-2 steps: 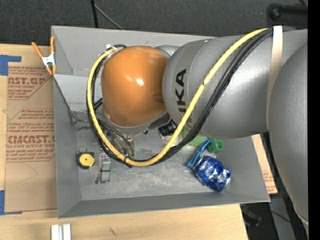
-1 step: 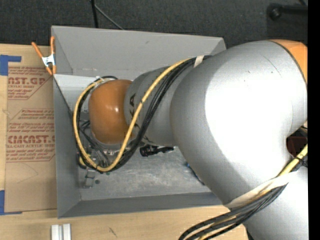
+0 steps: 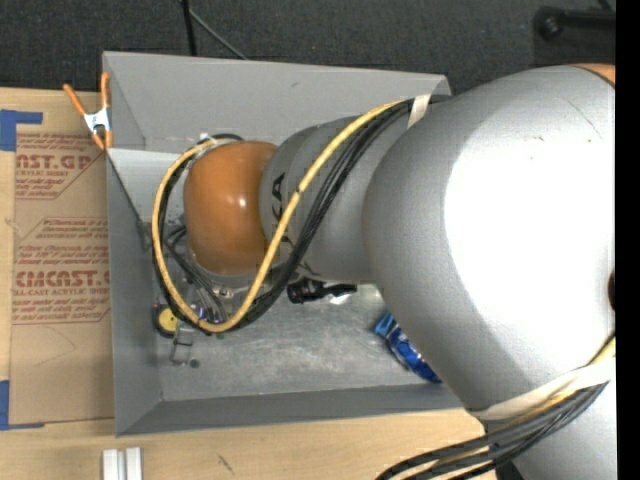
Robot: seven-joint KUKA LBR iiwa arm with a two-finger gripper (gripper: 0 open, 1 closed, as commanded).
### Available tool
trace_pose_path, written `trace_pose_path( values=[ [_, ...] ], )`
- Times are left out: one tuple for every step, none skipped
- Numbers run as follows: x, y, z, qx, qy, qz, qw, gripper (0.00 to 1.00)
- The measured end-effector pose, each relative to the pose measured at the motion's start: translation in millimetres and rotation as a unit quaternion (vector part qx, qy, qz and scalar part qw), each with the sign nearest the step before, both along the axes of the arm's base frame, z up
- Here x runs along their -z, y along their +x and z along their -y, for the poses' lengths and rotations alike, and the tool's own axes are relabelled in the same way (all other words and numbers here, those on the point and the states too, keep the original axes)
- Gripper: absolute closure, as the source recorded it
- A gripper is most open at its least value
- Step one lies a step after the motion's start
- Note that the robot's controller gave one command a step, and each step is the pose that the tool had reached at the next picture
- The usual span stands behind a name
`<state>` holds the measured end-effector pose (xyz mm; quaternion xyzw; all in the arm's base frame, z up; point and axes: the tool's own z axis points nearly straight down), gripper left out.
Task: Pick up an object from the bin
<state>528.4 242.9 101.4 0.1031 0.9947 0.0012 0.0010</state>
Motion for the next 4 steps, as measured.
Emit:
trace_pose_path(
  values=[
    [2,-1.9,16,0.062,-0.001,-0.0017,0.9981,0.0],
    [34,1.3,-3,0.07,-0.001,-0.0025,0.9976,0.0],
    [35,0.9,-4,0.07,0.0,-0.0032,0.9976,0.0],
    [33,1.5,-3,0.07,-0.001,-0.0033,0.9976,1.0]
  ],
)
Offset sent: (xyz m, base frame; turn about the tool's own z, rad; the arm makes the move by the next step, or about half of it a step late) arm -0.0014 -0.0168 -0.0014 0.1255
